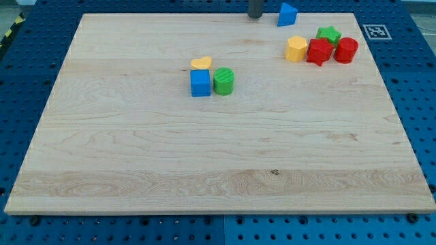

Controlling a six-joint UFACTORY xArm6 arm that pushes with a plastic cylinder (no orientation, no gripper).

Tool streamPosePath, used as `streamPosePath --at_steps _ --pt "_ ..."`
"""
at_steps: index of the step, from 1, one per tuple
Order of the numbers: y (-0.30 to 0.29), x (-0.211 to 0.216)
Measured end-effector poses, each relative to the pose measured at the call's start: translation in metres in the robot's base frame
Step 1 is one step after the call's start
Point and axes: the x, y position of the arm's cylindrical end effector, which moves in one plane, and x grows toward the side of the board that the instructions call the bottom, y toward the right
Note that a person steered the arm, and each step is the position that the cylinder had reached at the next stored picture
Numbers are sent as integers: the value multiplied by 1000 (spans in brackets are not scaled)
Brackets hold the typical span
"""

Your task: Push the blue triangle slightly to the right

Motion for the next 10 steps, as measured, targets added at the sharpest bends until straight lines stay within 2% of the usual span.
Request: streamPosePath --at_steps 3,9,10 --pt "7 0" --pt "130 0" --pt "167 5"
